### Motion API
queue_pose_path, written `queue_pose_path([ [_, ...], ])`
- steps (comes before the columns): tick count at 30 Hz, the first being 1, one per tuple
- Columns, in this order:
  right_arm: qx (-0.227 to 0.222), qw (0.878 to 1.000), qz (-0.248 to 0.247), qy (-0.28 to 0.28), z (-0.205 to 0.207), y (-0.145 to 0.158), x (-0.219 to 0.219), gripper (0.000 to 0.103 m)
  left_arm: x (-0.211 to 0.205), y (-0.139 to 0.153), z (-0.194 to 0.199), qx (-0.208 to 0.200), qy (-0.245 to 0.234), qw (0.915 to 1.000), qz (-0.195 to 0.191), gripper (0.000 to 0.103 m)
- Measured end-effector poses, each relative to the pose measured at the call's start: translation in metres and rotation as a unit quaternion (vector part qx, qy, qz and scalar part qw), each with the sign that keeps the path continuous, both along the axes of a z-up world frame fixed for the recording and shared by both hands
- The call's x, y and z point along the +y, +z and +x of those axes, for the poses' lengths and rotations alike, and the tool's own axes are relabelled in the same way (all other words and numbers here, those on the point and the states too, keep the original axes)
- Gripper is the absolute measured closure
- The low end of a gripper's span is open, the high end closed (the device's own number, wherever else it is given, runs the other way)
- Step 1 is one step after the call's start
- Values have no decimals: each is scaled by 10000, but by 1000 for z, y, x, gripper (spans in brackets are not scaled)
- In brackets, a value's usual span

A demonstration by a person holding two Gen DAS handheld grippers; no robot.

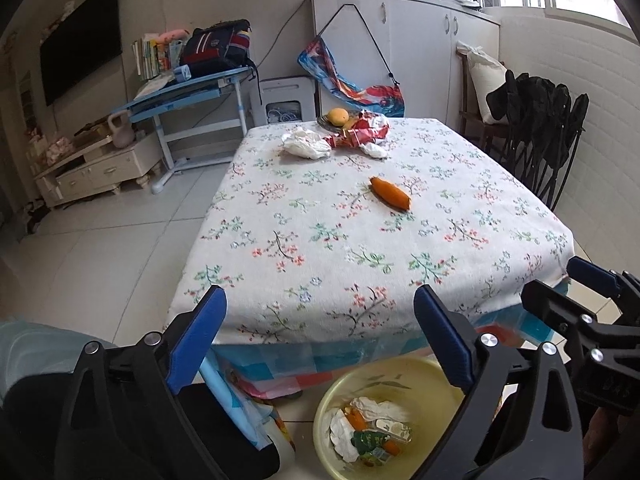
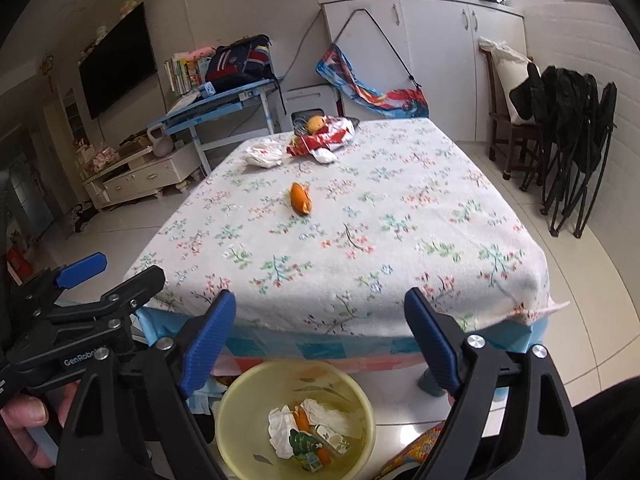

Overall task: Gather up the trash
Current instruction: 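Move both grippers back over the table toward the orange peel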

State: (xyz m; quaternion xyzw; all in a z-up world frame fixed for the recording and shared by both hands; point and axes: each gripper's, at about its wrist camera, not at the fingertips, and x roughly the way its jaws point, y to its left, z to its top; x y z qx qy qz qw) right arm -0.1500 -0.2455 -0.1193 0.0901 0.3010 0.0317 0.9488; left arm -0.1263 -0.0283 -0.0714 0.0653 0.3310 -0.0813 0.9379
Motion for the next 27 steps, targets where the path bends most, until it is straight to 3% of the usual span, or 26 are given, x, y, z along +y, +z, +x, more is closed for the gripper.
queue_pose_path([
  [27,-19,9979,-349,548,79,11,10,16,12,23,91,-74,298,9995,61,7],
])
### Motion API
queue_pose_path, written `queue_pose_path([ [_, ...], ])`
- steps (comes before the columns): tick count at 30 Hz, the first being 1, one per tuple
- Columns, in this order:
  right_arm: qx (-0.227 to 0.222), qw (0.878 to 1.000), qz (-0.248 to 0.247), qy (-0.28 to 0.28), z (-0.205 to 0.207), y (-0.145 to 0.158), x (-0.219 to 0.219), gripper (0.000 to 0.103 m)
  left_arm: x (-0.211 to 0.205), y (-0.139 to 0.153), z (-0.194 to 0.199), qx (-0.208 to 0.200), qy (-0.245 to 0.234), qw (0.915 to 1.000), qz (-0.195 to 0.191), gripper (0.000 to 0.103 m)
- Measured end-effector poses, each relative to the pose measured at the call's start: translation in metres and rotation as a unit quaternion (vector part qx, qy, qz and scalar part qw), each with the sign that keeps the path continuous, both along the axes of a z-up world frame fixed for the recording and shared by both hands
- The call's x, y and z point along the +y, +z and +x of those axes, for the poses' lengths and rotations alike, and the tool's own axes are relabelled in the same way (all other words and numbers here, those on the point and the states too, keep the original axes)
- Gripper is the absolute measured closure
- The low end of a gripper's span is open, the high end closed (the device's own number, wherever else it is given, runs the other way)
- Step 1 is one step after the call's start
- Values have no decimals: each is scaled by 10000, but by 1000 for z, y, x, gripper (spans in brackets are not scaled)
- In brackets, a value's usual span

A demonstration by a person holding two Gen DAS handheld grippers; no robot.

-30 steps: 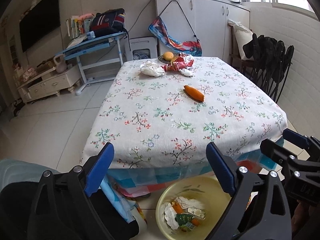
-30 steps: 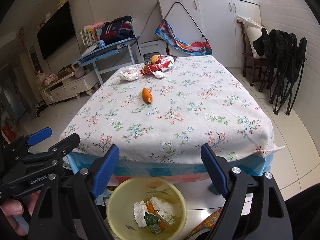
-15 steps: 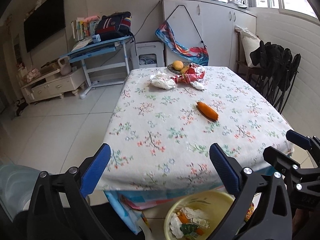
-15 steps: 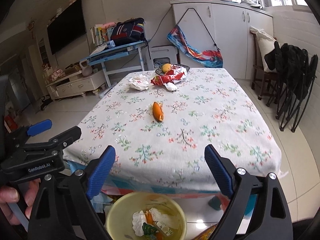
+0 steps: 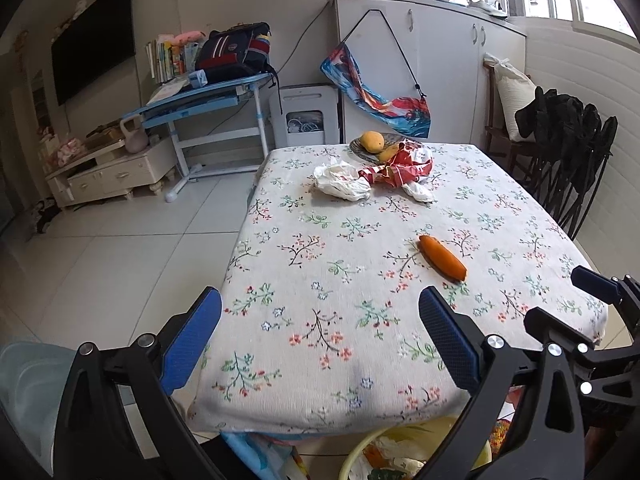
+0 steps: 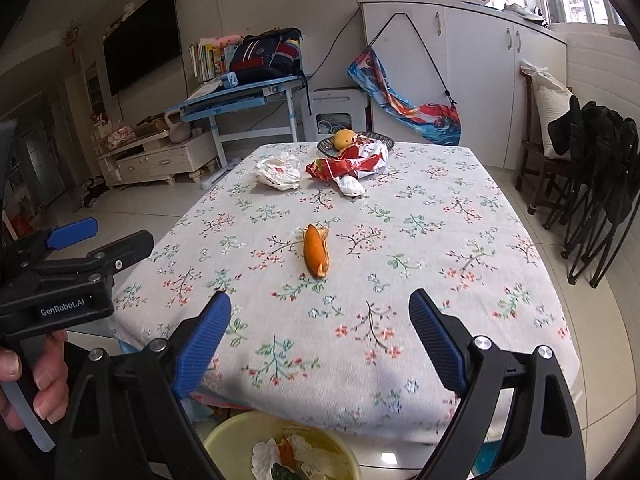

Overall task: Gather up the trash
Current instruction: 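Move both grippers back over the table toward the orange peel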

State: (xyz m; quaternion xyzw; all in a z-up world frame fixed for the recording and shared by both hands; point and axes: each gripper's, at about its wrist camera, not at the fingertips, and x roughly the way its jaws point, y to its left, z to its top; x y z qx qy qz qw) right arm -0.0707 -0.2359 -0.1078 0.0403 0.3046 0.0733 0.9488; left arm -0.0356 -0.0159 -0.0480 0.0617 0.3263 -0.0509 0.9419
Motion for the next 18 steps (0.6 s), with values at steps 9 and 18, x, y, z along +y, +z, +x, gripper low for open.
queue_pose_path([
  [9,149,9998,-24,164,28,-4,8,16,-6,-2,26,84,12,9999,145,7],
  [18,333,9991,57,256,54,-11,15,16,-8,-3,56,216,67,9996,183,7],
])
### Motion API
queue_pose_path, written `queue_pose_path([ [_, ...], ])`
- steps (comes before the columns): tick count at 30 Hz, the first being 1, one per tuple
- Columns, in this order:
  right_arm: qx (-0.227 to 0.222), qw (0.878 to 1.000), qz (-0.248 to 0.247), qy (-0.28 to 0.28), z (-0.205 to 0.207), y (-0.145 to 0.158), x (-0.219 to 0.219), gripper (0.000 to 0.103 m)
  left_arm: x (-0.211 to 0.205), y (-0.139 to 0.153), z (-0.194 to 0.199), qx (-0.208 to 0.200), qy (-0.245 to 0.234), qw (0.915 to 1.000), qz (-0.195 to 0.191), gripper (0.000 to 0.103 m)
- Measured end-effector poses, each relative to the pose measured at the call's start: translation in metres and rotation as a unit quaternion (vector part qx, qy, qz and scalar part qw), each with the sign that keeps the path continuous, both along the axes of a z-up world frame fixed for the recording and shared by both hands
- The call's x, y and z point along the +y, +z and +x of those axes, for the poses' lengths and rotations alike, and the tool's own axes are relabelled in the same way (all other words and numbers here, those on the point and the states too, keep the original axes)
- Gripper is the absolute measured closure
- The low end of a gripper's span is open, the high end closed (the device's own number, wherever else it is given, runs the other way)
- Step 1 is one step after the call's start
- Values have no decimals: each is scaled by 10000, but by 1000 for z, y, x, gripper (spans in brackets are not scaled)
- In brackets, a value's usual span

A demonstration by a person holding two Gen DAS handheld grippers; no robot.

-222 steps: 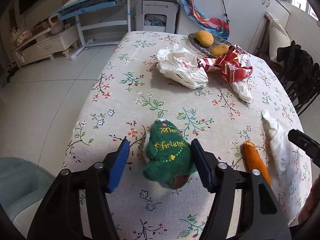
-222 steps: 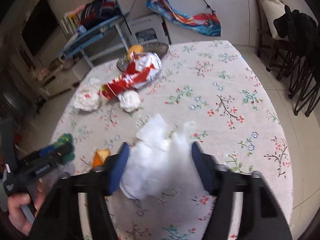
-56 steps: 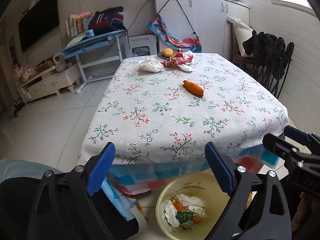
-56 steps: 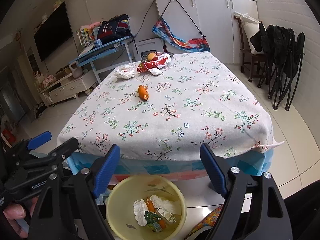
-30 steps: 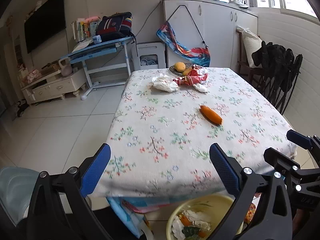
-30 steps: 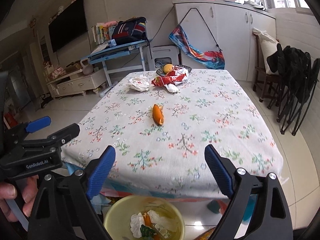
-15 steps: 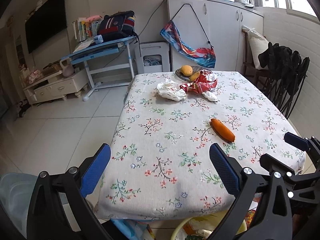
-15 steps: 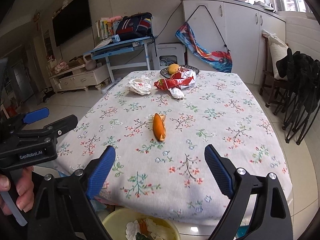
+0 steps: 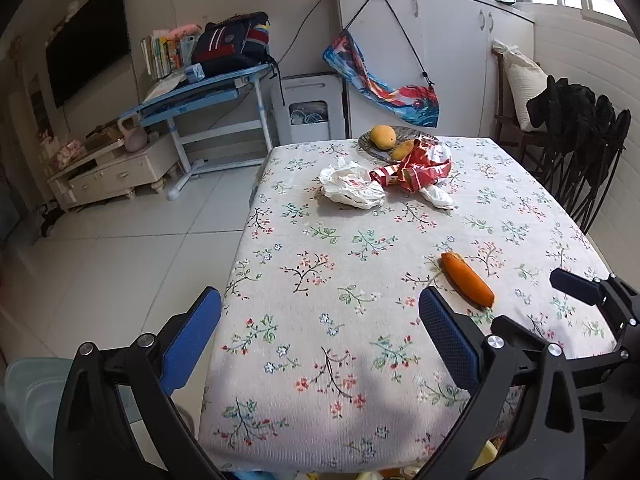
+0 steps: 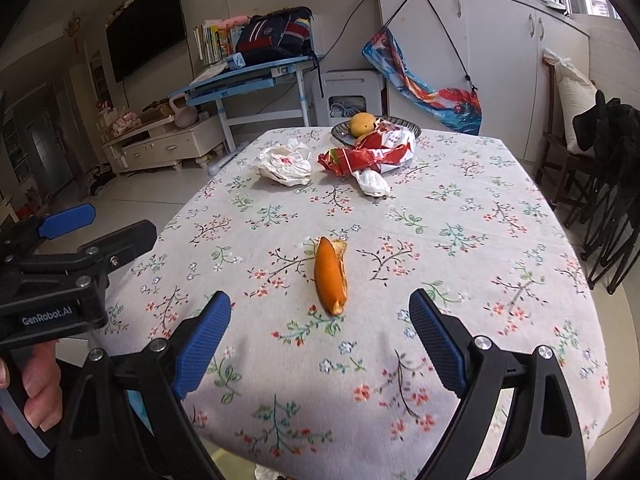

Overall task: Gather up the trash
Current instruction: 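Move both grippers back over the table toward the orange peel, then grasp the orange peel with the right gripper while the left grasps the white tissue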

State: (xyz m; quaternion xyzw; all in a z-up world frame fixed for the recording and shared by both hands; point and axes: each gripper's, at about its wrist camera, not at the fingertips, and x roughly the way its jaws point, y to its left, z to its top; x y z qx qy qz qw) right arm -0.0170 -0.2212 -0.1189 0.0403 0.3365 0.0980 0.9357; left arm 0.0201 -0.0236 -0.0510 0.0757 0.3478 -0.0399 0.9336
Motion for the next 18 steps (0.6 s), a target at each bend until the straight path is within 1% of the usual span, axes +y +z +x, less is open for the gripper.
queue_pose_path([
  [11,267,9996,43,69,23,-9,2,16,-4,-3,22,123,-3,9999,3,7],
  [18,532,9985,51,113,39,-19,0,26,-7,-2,35,147,-38,9999,-28,7],
])
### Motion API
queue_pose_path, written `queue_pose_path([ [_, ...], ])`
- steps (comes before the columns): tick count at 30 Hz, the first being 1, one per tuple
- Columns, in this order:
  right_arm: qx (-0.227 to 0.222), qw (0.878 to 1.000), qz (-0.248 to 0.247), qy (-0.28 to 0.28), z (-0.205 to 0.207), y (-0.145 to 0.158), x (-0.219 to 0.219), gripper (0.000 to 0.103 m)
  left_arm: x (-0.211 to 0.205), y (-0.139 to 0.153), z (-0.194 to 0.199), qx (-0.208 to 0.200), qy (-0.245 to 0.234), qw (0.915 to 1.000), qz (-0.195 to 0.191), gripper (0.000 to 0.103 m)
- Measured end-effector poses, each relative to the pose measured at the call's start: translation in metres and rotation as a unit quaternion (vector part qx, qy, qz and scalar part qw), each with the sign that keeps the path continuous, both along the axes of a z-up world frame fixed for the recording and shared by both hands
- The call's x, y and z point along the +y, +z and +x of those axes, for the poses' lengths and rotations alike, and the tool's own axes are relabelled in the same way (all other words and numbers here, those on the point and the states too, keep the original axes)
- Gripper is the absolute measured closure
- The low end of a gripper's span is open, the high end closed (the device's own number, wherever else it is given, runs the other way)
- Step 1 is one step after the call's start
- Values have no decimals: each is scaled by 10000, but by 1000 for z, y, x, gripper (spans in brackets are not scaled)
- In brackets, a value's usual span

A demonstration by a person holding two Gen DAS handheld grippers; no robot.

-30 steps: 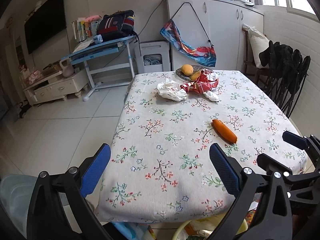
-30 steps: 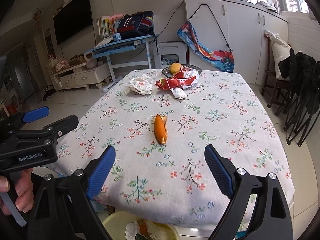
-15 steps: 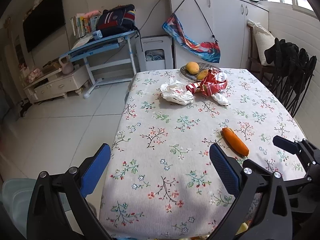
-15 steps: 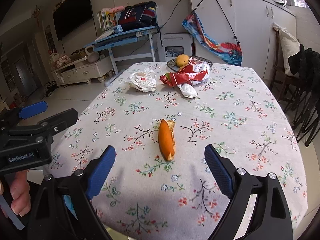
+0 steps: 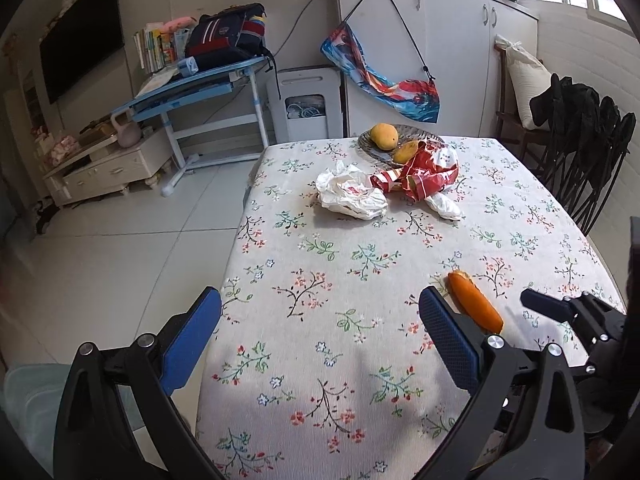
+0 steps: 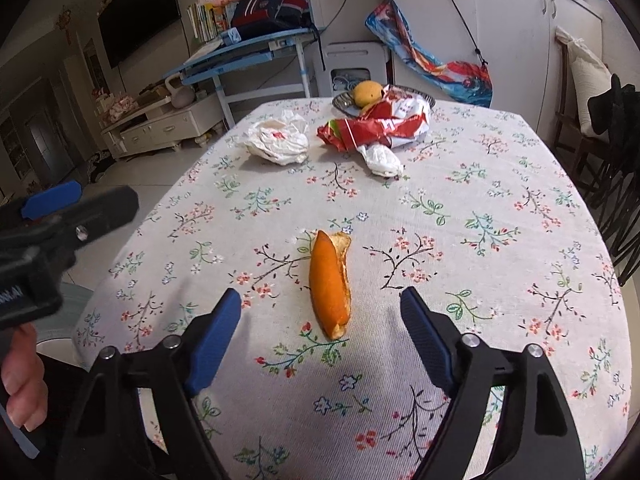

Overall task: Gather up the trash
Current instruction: 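Grasp the orange peel with the right gripper while the left grasps the white tissue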

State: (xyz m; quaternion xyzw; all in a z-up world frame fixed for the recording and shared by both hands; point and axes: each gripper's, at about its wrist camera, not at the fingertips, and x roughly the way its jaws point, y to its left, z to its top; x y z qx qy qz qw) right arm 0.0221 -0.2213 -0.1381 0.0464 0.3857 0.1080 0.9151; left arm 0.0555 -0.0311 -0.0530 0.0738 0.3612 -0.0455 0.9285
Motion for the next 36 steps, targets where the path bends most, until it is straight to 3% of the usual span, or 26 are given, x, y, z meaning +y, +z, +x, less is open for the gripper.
queue_pose_path([
  [14,185,9998,93,46,16,-11,1,38,-6,-1,15,73,-57,9999,-68,7],
  [17,199,9998,82,30,18,-10,-1,48,-7,-4,18,117,-56,9999,-27,7],
  [19,208,9998,69,31,18,-10,-2,60,-8,-7,22,157,-42,9999,6,7],
  [25,249,9996,166,-17,15,-9,-14,76,-12,-14,44,294,-74,9995,-34,7],
  [36,244,9991,343,-51,7,-8,-28,81,-27,-32,117,603,-36,9980,-175,7],
])
